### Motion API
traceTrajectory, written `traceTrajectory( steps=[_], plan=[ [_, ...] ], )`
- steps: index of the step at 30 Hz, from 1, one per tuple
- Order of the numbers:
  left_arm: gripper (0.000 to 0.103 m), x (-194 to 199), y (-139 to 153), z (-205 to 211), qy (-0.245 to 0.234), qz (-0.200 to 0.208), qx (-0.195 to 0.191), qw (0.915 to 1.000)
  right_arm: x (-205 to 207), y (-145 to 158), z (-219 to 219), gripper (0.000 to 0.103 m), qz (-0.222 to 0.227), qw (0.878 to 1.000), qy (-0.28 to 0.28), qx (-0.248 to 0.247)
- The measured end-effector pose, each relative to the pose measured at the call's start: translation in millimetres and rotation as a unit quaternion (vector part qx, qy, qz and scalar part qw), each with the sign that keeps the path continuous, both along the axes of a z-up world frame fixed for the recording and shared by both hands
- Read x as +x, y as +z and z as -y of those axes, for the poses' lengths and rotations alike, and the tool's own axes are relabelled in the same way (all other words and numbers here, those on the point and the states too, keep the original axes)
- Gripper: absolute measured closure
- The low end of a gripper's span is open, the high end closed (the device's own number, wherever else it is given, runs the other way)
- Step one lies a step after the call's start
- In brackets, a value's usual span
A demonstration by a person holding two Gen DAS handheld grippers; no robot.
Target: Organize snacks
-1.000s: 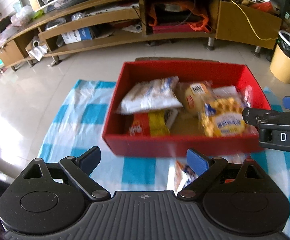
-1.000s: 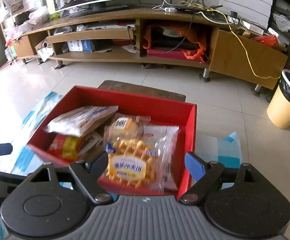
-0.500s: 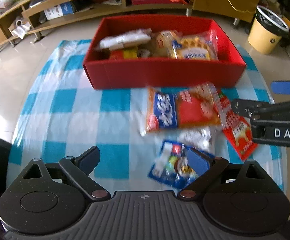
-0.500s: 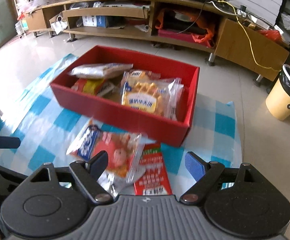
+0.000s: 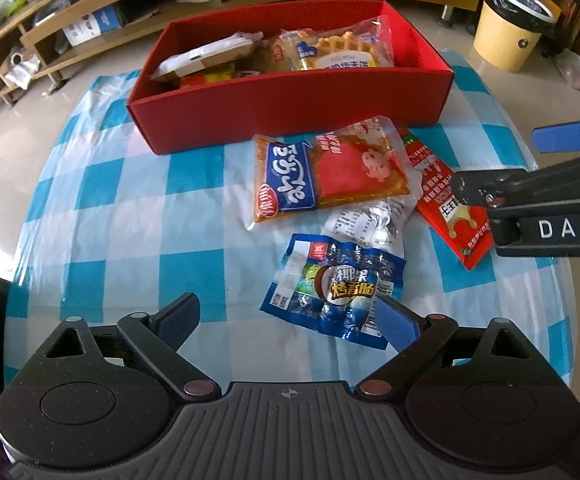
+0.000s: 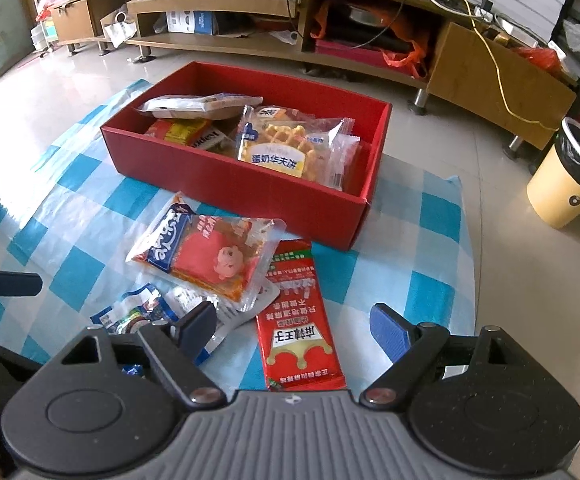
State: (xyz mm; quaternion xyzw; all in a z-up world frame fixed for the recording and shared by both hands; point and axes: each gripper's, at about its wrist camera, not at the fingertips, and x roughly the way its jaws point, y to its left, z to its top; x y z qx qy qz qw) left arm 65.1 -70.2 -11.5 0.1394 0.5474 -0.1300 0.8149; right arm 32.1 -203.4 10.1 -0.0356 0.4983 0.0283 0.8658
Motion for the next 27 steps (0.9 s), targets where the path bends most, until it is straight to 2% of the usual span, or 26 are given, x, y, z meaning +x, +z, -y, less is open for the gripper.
traceTrajectory(
  steps=[27],
  plan=[
    [0.006,-4,-9,21,-0.036,0.001,0.013,0.9993,4,-5,3,0.022,-0.008,1.000,0.009,-0.014]
  ],
)
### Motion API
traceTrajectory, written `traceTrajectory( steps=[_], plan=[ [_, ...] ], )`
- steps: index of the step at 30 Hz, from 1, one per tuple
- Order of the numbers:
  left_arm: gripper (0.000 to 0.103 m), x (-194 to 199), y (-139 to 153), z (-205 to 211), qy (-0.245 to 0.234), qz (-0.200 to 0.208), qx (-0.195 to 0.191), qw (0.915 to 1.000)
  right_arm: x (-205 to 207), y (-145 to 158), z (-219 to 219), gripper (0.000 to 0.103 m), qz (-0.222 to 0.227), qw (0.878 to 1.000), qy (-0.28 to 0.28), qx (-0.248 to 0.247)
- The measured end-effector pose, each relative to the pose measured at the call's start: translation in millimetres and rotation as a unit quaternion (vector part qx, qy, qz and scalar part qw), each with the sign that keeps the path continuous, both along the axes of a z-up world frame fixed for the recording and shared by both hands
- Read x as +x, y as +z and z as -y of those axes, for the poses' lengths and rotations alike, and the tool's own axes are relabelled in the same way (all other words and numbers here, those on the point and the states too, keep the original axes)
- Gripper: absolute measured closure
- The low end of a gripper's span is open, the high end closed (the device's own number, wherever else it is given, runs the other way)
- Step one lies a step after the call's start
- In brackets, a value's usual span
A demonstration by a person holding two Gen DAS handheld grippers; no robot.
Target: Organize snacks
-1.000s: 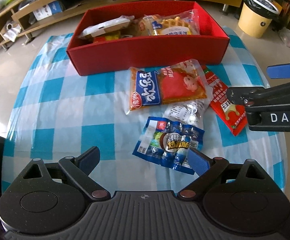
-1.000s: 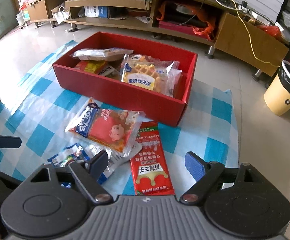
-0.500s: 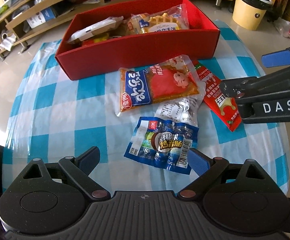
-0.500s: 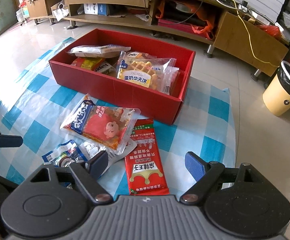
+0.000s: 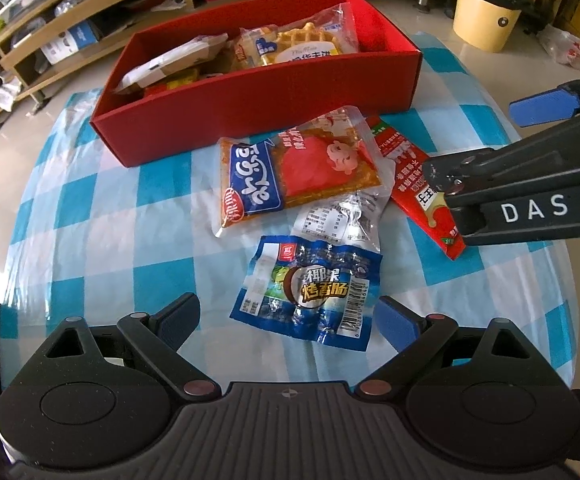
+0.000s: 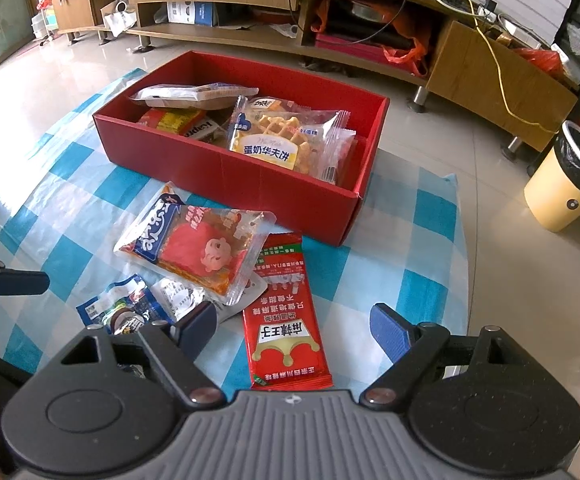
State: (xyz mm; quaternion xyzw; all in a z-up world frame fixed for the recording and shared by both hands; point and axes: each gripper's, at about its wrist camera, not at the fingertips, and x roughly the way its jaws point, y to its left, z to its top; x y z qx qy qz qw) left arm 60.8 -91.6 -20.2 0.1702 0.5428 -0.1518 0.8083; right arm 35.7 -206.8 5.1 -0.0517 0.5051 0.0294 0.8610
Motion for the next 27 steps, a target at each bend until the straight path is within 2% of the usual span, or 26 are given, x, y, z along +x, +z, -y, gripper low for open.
traceTrajectory(
  steps=[24,26,27],
  plan=[
    [0.006,0.4,-4.3,7.6,-0.010,-0.001,0.009,0.9999,0.8,-1.6,4.3,0.022,-0.002,1.000,-0.002,-0.001],
    [0.009,3.8,-7.0,6.0,-0.006,-0.005,0.010,0.9999,0.9,-2.1,7.0,0.022,-0.003,1.000,-0.004,-0.001],
    [0.013,7.3,-8.8,3.3,0.000,-0.013,0.008,0.9999,1.5,-2.5,8.4,0.022,-0.004,1.000,-0.006,-0.002]
  ],
)
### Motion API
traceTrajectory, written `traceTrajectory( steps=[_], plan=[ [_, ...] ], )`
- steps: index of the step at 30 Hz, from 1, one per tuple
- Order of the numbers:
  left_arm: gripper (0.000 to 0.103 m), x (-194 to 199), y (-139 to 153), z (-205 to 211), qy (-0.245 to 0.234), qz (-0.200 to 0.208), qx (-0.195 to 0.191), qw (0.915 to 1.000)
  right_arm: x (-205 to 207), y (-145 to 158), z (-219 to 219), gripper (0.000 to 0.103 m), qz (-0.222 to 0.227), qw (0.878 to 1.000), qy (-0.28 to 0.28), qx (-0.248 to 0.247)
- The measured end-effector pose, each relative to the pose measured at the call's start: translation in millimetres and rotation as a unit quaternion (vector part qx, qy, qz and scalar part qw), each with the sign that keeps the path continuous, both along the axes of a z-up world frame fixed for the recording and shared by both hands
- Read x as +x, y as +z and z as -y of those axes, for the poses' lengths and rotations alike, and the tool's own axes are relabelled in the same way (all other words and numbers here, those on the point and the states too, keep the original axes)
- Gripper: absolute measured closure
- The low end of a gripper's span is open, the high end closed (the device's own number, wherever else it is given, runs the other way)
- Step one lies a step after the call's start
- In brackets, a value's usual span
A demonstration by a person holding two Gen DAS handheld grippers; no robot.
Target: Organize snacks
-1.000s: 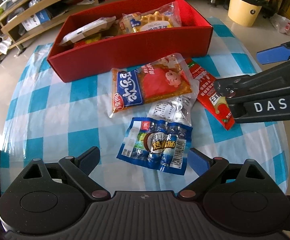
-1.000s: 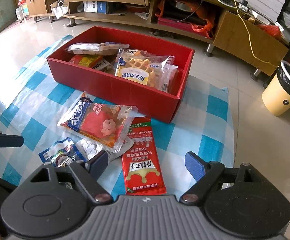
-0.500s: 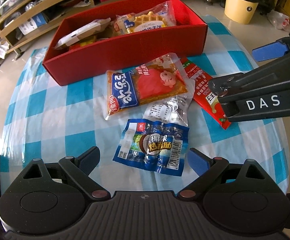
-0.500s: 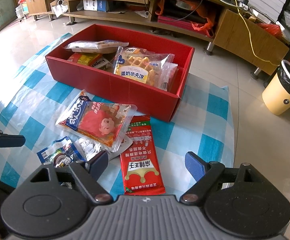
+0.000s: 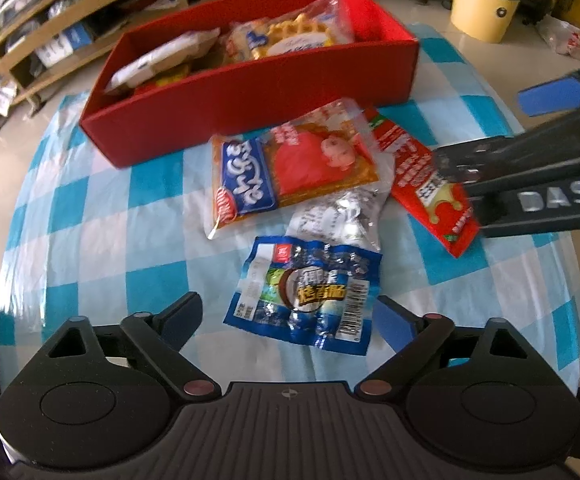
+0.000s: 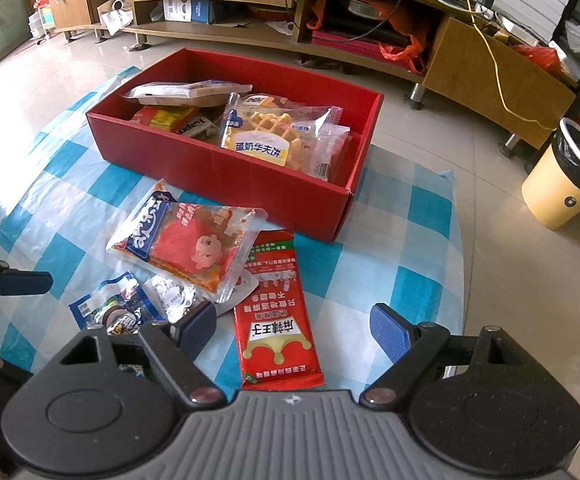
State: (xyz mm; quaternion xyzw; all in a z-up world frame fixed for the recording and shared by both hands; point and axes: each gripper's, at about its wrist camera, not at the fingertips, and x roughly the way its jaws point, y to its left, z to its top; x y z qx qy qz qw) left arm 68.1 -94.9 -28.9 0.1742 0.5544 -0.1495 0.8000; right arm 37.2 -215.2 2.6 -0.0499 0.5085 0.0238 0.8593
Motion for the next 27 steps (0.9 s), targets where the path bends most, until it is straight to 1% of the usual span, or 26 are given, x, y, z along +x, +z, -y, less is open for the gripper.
traceTrajectory(
  steps=[1,3,5,9,14,17,18,21,24,25,27],
  plan=[
    [0.018,4,-1,-4,0.008,-0.012,-0.007,0.9999,0,0,2,0.022,-0.001,1.000,-0.002,0.000],
    [0.020,14,-4,-15,0.031,-0.043,-0.032,0.9981,0,0,5,0.022,0.000,1.000,-0.006,0.000],
    [0.020,20,-5,-24,0.051,-0.059,-0.049,0.9958,0,1,8,0.022,0.002,1.000,-0.010,0.001],
    [0.017,26,-1,-31,0.073,-0.051,-0.053,0.9946,-1,6,12,0.022,0.009,1.000,-0.015,0.003],
    [0.016,30,0,-14,0.060,-0.050,-0.062,0.9950,-4,12,17,0.022,0.017,1.000,-0.020,0.006],
    [0.014,34,-4,2,0.047,-0.036,-0.048,0.9971,-5,12,19,0.022,0.018,1.000,-0.021,0.007],
    [0.014,34,-8,6,0.044,-0.040,-0.045,0.9972,-6,12,19,0.022,0.019,1.000,-0.020,0.007],
    [0.013,32,-23,10,0.042,-0.067,-0.040,0.9960,-7,14,22,0.022,0.020,1.000,-0.022,0.010],
    [0.011,33,-33,13,0.047,-0.063,-0.021,0.9967,-7,16,24,0.022,0.023,0.999,-0.024,0.012],
    [0.010,35,-35,13,0.049,-0.062,-0.019,0.9967,-8,16,24,0.022,0.024,0.999,-0.024,0.013],
    [0.010,35,-37,13,0.050,-0.059,-0.018,0.9968,-8,17,24,0.022,0.024,0.999,-0.023,0.014]
  ],
)
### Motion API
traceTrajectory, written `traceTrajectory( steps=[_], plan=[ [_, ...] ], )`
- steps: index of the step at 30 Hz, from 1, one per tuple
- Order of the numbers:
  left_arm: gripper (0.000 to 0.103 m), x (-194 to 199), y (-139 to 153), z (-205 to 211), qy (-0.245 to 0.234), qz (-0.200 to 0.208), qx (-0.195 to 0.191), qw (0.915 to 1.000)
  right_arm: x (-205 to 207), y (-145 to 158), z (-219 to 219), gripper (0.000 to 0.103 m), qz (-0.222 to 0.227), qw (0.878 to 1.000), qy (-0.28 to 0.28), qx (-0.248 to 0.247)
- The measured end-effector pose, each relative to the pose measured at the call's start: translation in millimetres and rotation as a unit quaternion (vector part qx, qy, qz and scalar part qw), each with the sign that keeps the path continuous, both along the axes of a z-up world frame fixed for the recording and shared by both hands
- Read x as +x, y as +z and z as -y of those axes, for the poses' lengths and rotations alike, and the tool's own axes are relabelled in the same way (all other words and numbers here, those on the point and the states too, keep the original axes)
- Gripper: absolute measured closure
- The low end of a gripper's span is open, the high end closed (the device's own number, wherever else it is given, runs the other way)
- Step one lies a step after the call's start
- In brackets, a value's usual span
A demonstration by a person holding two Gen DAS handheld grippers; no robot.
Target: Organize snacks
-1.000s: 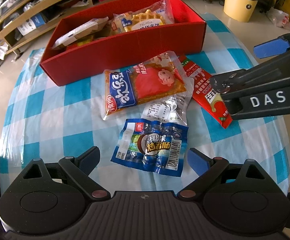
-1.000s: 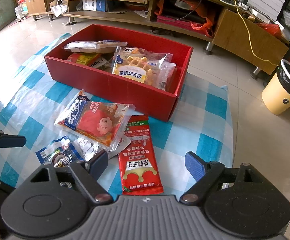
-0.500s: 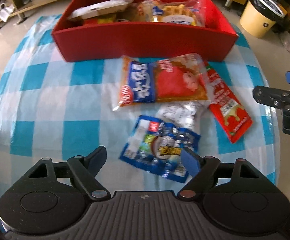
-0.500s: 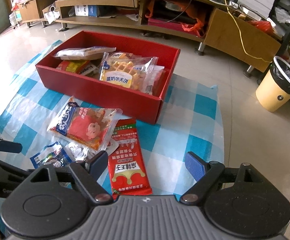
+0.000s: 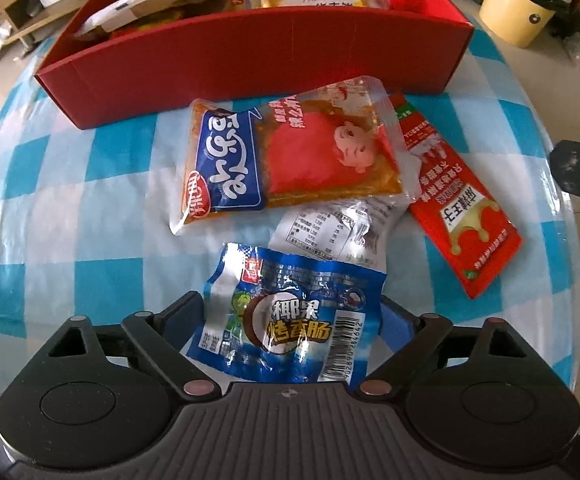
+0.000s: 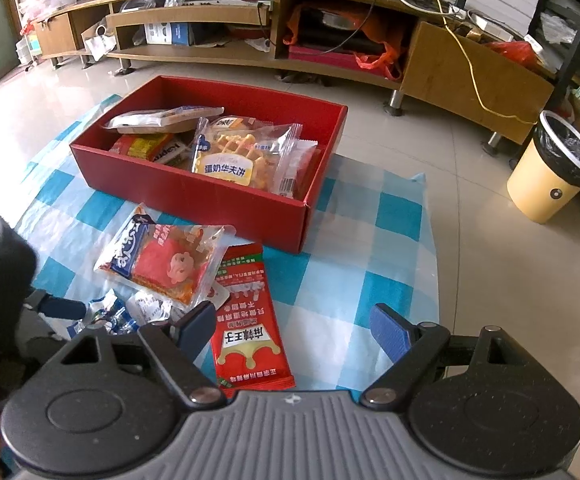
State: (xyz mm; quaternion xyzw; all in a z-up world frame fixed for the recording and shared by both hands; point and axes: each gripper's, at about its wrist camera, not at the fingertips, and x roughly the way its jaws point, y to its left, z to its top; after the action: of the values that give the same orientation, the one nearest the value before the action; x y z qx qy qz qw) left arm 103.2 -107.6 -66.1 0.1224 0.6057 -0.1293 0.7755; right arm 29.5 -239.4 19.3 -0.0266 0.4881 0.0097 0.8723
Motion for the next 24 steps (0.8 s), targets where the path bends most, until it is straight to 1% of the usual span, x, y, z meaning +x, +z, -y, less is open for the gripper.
traceTrajectory(
  steps=[1,5,8,9,12,15,17,18,21,24],
  plan=[
    [0.013,-2,1,-1,-0.002,0.004,0.002,1.0000,0,0,0,0.022,0.000,1.000,0.001,0.000],
    [0.016,-18,3,-7,-0.017,0.002,0.009,0.9998,-1,2,-1,0.022,0.002,1.000,0.004,0.002],
    [0.022,-30,7,-18,-0.024,-0.004,0.007,0.9997,-1,2,-3,0.022,0.002,1.000,0.009,0.004],
    [0.026,-34,9,-21,-0.026,-0.005,0.004,0.9996,-1,2,-4,0.022,0.001,1.000,0.011,0.004],
    [0.027,-42,12,-31,-0.026,-0.012,0.000,0.9996,-1,-2,-5,0.022,-0.007,1.000,0.015,0.004],
    [0.024,-50,12,-41,-0.028,-0.020,0.000,0.9994,2,-10,-3,0.022,-0.021,1.000,0.012,0.004],
    [0.016,-47,15,-41,-0.029,-0.022,-0.007,0.9993,7,-16,1,0.022,-0.035,0.999,0.008,0.017],
    [0.010,-47,17,-43,-0.025,-0.015,-0.010,0.9995,9,-19,3,0.022,-0.041,0.999,0.006,0.022],
    [0.007,-45,20,-47,-0.023,-0.003,-0.008,0.9997,18,-32,3,0.021,-0.059,0.998,0.002,0.027],
    [0.006,-44,17,-49,-0.025,-0.012,-0.011,0.9996,27,-47,-2,0.021,-0.082,0.996,0.010,0.024]
  ],
)
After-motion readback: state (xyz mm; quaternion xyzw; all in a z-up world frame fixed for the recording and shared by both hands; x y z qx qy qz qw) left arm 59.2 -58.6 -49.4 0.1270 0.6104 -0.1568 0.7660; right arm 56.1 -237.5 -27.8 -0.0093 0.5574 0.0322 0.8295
